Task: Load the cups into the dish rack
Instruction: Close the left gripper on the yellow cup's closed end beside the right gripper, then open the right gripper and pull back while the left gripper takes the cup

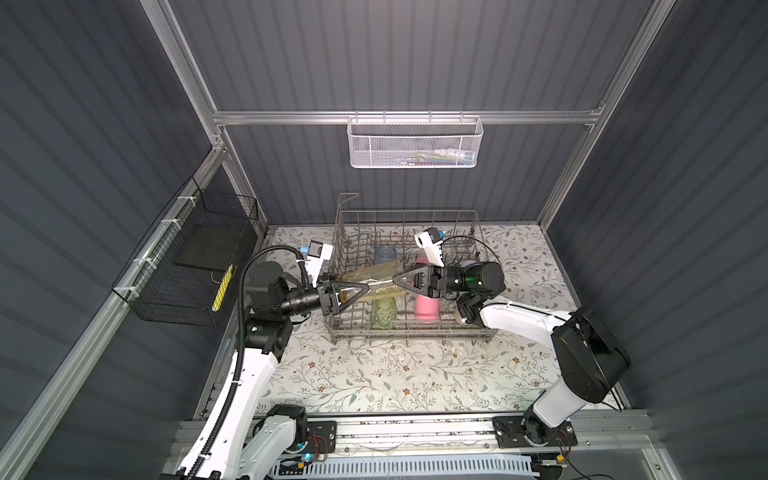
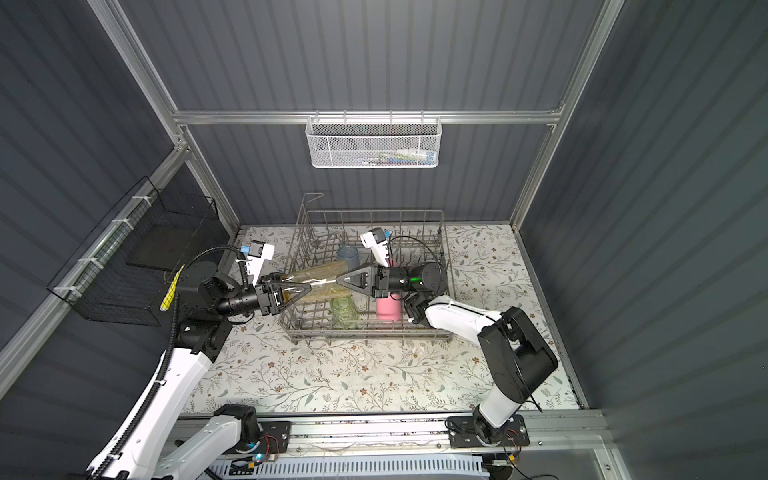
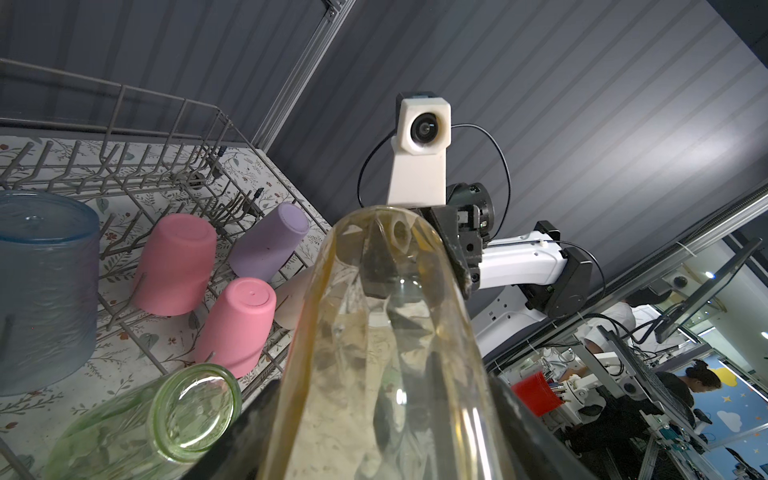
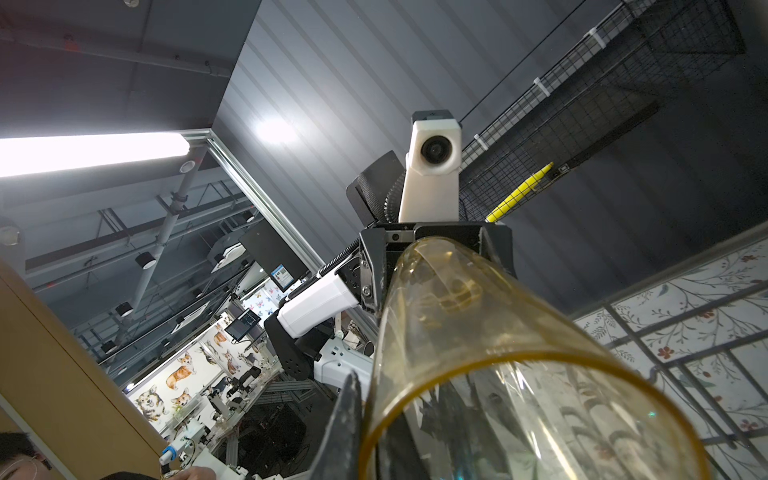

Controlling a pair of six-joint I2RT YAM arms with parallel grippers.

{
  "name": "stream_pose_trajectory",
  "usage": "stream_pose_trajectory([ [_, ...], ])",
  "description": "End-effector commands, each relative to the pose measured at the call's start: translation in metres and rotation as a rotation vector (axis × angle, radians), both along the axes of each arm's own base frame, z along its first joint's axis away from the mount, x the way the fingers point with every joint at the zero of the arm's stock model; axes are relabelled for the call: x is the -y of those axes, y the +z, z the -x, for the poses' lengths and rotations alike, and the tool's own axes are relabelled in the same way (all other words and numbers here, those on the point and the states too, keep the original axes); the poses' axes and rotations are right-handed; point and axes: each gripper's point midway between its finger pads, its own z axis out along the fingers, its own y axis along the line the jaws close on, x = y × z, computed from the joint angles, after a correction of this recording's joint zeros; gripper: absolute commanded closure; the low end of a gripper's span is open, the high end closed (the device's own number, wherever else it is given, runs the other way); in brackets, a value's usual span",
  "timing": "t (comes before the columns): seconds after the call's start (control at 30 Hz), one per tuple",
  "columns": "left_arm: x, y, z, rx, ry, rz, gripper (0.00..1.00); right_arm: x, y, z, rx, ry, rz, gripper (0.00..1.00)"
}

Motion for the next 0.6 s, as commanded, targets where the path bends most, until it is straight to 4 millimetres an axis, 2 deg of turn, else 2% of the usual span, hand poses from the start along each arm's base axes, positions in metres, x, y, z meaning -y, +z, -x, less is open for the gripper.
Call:
stream_pose_trajectory([
  [0.0, 0.002, 0.013, 0.016, 0.054, -0.050, 0.015, 0.46, 0.001, 0.008, 0.003, 0.034, 0.012, -0.018, 0.97],
  [0.17, 0.001, 0.015, 0.015, 0.050, -0.034, 0.016, 0.50, 0.006, 0.009, 0.001, 0.033, 0.004, -0.015, 0.87],
  [0.57, -0.001, 0.024, 0.011, 0.064, 0.007, 0.030, 0.53, 0.024, 0.009, -0.005, 0.038, -0.037, -0.009, 0.77],
])
